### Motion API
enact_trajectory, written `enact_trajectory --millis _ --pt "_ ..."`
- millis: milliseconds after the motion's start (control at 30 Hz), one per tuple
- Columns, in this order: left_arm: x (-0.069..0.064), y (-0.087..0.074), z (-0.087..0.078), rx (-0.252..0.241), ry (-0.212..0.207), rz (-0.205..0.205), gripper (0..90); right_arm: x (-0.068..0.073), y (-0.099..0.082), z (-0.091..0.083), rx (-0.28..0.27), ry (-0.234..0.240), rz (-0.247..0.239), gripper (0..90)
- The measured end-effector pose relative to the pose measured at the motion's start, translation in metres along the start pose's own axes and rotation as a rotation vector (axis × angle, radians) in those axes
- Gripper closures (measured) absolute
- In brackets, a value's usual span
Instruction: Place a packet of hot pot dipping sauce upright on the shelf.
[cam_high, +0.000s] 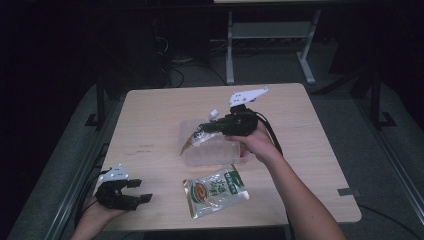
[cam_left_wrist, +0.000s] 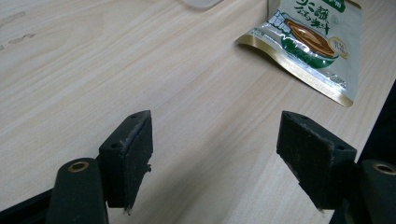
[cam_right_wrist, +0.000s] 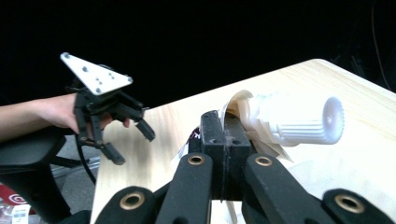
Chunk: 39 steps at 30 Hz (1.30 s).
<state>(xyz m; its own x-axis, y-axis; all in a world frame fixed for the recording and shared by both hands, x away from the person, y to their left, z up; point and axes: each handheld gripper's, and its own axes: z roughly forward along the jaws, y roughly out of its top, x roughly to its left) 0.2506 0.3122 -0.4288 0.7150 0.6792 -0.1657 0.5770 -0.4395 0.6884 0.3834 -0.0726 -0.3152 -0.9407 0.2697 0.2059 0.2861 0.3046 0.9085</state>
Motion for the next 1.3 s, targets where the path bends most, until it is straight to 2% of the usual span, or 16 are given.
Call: enact_trajectory --millis 167,267,367,600,633,800,933,1000,1067,1100,1300 --pt "-0.002 0.001 0.001 -0.002 0.004 0.0 23.2 -0.007 0.004 0.004 0.008 -0.021 0.001 90.0" --pt "-0.002 0.001 0.004 0.01 0.004 -0.01 16.2 -0.014 0.008 0.009 0.018 -0.04 0.002 90.0" --pt "-0.002 0.001 0.005 0.022 0.005 -0.006 13.2 -0.017 0.01 0.013 0.027 -0.046 -0.001 90.0" --pt "-0.003 0.001 0.008 0.032 0.004 0.0 13.2 -0.024 0.011 0.023 0.061 -0.059 -0.009 90.0" --pt "-0.002 0.001 0.008 0.041 0.004 0.01 13.2 -0.026 0.012 0.025 0.073 -0.065 -0.004 90.0" --pt "-0.002 0.001 0.009 0.041 0.0 0.005 13.3 -0.03 0.013 0.03 0.089 -0.069 -0.009 90.0" --pt "-0.003 0.001 0.009 0.036 -0.001 -0.001 13.3 -0.029 0.014 0.034 0.084 -0.061 -0.011 90.0" --pt "-0.003 0.001 0.01 0.048 0.0 0.015 13.3 -0.028 0.016 0.039 0.096 -0.062 -0.018 90.0" --pt "-0.004 0.001 0.011 0.041 -0.002 0.005 13.3 -0.028 0.016 0.041 0.098 -0.062 -0.017 90.0" --pt "-0.004 0.001 0.011 0.051 -0.004 0.02 13.3 -0.028 0.015 0.046 0.107 -0.062 -0.019 90.0" --pt "-0.005 0.001 0.012 0.055 -0.007 0.023 13.3 -0.03 0.014 0.055 0.12 -0.053 -0.009 90.0"
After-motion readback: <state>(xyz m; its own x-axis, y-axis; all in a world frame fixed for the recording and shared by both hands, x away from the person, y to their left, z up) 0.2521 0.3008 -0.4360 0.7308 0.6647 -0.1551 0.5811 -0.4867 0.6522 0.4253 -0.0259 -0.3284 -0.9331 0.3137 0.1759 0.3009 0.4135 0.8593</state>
